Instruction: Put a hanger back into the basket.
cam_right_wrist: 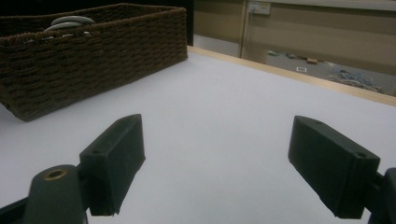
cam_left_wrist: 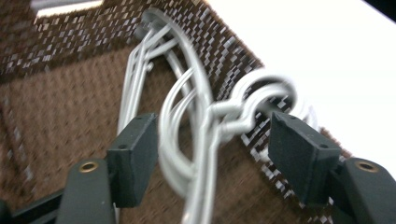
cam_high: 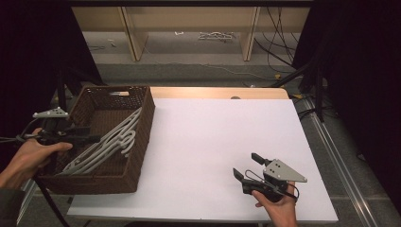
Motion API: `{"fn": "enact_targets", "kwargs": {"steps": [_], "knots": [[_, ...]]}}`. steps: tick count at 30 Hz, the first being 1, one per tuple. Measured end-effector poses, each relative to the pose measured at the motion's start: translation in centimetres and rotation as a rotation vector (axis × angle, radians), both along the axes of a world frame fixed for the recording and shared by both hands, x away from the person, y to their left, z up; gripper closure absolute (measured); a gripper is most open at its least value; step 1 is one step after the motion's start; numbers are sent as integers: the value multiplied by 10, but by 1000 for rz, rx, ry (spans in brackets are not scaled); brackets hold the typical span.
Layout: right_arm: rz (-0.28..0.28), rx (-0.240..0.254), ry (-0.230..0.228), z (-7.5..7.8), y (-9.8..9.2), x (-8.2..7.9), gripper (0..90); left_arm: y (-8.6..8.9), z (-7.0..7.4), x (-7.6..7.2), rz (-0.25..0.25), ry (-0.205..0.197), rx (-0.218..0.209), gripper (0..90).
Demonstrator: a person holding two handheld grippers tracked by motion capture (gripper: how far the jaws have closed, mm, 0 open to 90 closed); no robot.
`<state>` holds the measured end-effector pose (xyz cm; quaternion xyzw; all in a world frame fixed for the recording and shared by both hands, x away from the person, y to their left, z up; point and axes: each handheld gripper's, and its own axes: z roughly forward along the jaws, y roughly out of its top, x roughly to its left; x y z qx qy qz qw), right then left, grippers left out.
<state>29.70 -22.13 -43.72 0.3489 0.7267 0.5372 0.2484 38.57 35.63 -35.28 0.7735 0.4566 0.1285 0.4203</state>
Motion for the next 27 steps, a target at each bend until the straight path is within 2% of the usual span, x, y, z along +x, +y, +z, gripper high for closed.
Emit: {"fn": "enact_targets", "kwargs": {"steps": [4, 7, 10, 11, 12, 16, 21, 23, 25, 27], "knots": [[4, 17, -7, -1, 2, 1, 194, -22, 8, -6, 22, -42, -61, 259], [9, 19, -8, -1, 2, 0, 194, -37, 12, -11, 21, -78, -74, 251], [11, 13, -2, 0, 2, 0, 194, -49, 18, -16, 48, -91, -109, 246], [9, 19, -10, -1, 2, 1, 194, -58, 21, -19, 45, -109, -126, 230], [9, 19, -10, -1, 2, 1, 194, -58, 21, -19, 45, -109, -126, 229], [10, 18, -8, -1, 2, 0, 194, -75, 26, -28, 45, -163, -140, 225], [11, 12, -2, 0, 2, 0, 194, -96, 23, -42, 58, -215, -170, 216], [11, 18, -6, -1, 2, 0, 194, -106, 19, -48, 40, -224, -182, 212], [10, 3, 0, 0, 1, -1, 194, -117, 16, -53, 19, -224, -191, 209], [9, 14, -2, -1, 2, -1, 194, -129, 14, -59, 6, -259, -192, 196]]}}
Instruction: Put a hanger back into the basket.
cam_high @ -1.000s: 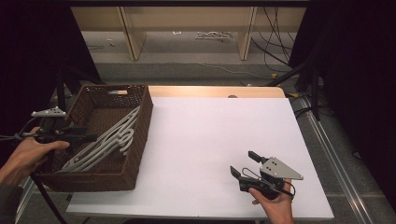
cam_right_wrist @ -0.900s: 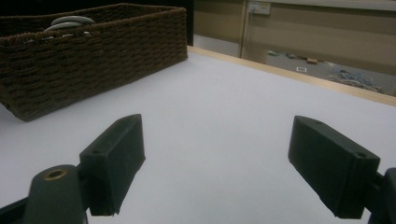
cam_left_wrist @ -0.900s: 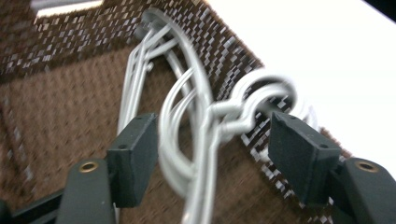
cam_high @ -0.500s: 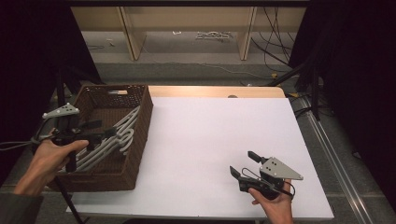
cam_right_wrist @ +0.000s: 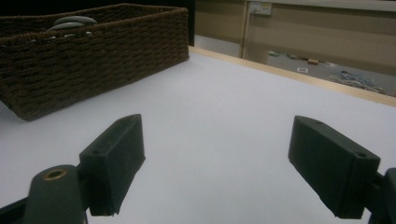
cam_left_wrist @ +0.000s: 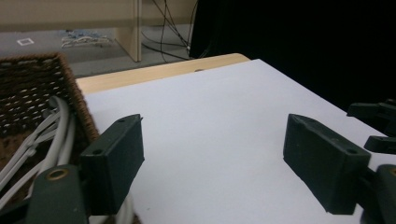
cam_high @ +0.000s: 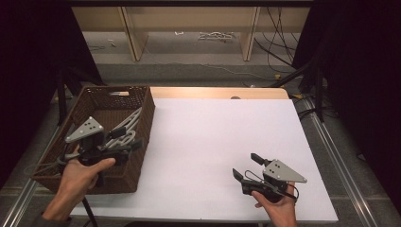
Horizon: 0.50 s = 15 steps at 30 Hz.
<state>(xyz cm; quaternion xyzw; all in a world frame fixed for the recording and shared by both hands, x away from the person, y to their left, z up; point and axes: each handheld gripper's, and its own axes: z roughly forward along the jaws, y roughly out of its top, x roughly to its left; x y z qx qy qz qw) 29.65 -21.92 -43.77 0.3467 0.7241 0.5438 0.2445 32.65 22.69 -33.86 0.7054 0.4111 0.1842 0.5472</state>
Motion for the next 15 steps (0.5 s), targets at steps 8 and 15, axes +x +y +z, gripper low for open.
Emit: {"fn": "enact_targets", "kwargs": {"steps": [8, 15], "knots": [[-9, -13, -4, 1, 0, -1, 193, -30, -8, -13, -32, -55, 12, 183], [-6, -12, -4, 1, 1, -1, 190, -47, -33, -17, -59, -72, 12, 183]]}}
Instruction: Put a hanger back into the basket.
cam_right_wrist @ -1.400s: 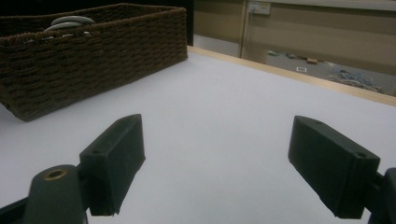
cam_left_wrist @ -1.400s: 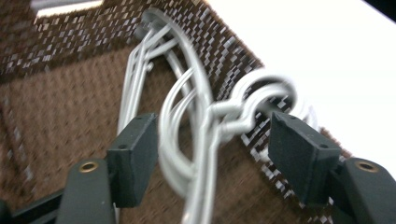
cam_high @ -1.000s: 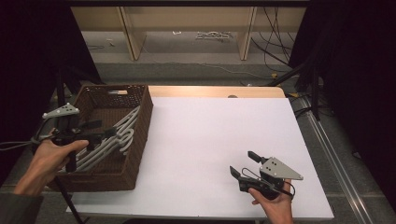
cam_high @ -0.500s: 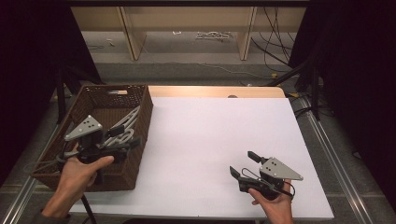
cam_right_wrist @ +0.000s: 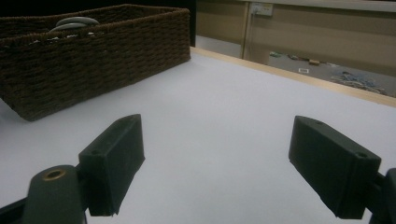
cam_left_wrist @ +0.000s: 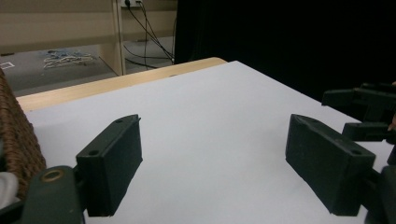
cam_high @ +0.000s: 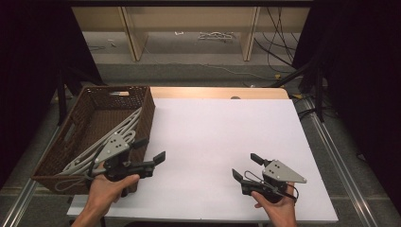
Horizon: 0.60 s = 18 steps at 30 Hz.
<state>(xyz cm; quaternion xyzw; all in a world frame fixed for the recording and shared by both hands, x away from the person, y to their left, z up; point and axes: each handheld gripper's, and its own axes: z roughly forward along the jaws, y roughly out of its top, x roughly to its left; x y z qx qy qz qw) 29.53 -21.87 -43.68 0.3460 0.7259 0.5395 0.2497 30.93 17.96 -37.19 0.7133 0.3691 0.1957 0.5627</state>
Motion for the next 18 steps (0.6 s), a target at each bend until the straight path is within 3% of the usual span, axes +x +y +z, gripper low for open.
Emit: {"fn": "enact_targets", "kwargs": {"steps": [3, 8, 12, 18], "knots": [[13, 13, 3, 0, 1, 0, 189, -4, -9, 0, 3, -8, 18, 178], [7, 0, 11, 0, 1, -1, 178, -6, -20, -2, 1, -44, 17, 173], [19, 23, 1, -1, 3, -2, 165, -7, -29, -6, 2, -51, 2, 163], [25, 10, 13, 0, 5, -5, 158, -12, -43, -13, -3, -74, 7, 159]]}}
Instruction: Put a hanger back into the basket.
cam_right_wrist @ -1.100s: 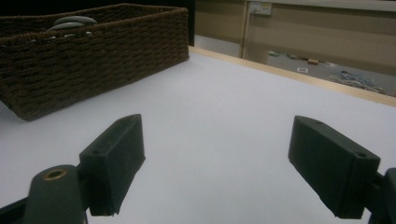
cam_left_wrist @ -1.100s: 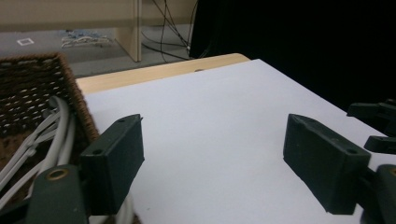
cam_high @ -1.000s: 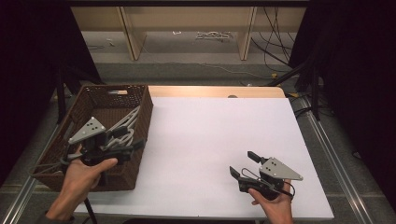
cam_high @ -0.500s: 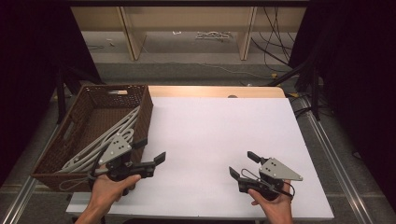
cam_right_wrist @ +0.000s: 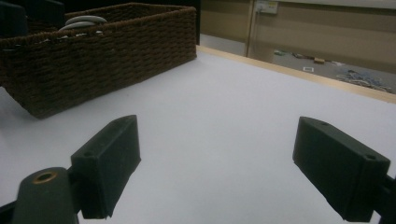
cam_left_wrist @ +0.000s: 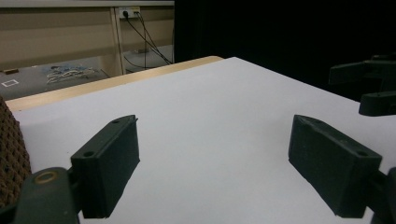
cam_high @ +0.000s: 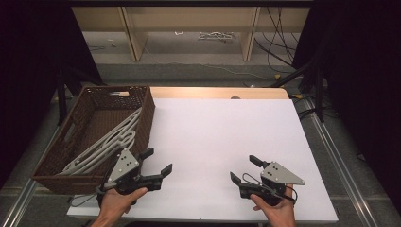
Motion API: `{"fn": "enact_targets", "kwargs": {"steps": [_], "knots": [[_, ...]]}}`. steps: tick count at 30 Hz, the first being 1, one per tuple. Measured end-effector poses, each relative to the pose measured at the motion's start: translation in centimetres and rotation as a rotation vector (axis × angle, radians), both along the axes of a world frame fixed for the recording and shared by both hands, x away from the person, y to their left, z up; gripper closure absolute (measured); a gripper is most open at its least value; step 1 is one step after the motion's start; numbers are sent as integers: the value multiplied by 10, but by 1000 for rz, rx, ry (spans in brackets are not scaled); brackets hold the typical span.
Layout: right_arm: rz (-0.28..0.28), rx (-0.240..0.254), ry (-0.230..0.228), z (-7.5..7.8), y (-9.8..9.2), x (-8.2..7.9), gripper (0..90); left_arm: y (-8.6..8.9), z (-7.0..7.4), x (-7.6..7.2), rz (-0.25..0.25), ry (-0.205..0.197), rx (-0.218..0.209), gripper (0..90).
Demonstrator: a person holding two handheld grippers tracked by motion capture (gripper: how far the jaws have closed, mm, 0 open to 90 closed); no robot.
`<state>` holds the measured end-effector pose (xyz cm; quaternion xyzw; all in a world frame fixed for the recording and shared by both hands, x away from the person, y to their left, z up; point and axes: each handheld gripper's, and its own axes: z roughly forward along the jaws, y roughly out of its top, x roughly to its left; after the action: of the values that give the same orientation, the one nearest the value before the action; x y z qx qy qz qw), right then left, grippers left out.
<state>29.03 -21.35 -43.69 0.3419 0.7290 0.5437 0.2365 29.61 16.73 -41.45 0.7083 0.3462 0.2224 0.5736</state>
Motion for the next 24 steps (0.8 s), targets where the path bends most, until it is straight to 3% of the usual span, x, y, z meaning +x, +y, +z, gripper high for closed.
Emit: {"fn": "enact_targets", "kwargs": {"steps": [3, 4, 8, 11, 17, 21, 24], "knots": [[10, -10, 14, 0, 1, -3, 157, 1, -6, -2, 7, -25, 8, 159], [19, -7, -6, -1, 2, -3, 158, 1, -8, -3, 6, -29, 12, 159], [23, -24, 21, -1, 4, -9, 157, 6, -21, -9, 9, -21, 11, 159], [33, -33, 19, -3, 4, -14, 157, 11, -28, -15, 20, -20, 41, 159], [26, -53, 29, -3, 0, -27, 157, 11, -28, -22, 10, -27, 33, 159], [35, -20, 13, -4, 2, -26, 157, 10, -28, -22, 10, -28, 35, 158], [28, -39, 7, -3, 3, -25, 157, 10, -28, -20, 7, -24, 42, 159]]}}
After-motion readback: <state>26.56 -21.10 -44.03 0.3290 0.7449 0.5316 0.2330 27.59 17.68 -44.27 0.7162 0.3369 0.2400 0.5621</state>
